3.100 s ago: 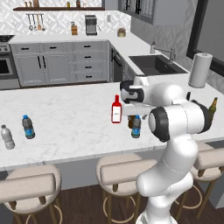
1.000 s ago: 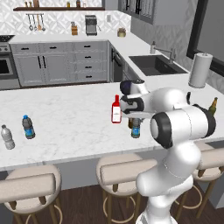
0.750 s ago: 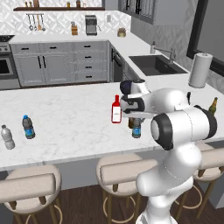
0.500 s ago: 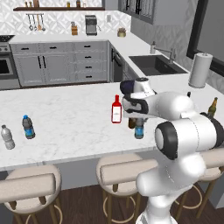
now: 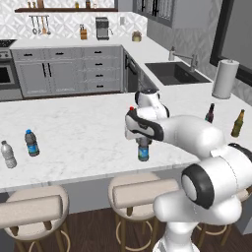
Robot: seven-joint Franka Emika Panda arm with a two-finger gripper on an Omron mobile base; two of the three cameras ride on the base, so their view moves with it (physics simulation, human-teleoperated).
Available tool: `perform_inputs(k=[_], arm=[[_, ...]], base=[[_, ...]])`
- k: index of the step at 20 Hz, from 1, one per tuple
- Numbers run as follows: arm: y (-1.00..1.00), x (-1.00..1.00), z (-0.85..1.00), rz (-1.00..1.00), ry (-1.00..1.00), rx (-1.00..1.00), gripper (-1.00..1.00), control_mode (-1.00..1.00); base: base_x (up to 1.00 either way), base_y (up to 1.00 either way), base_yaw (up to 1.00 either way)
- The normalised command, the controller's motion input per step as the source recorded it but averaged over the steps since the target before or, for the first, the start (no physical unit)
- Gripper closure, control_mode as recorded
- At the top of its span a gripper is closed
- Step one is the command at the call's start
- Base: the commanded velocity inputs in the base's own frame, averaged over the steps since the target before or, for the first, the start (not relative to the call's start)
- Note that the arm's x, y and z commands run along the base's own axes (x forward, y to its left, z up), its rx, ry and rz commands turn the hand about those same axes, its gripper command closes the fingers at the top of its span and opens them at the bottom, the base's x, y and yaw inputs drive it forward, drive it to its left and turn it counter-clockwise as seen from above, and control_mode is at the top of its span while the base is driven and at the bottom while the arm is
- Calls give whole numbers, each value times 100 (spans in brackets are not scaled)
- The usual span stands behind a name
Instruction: Move the plastic bottles in the middle to the plastics group, and the glass bottles in the middle to the glass group.
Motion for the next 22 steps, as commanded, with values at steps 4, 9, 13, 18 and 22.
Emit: perform_inputs(k=[4,9,13,18,22], arm=[[98,-18,13,43,0,0,100,-100],[100,-3,10,31,0,0,100,-100],[100,0,8,24,0,0,100,-100],[100,14,2,16,0,0,100,-100],[100,26,0,11,0,0,100,-100]], base=[[0,0,0],[0,0,0],[0,0,0],[0,0,0],[0,0,0]])
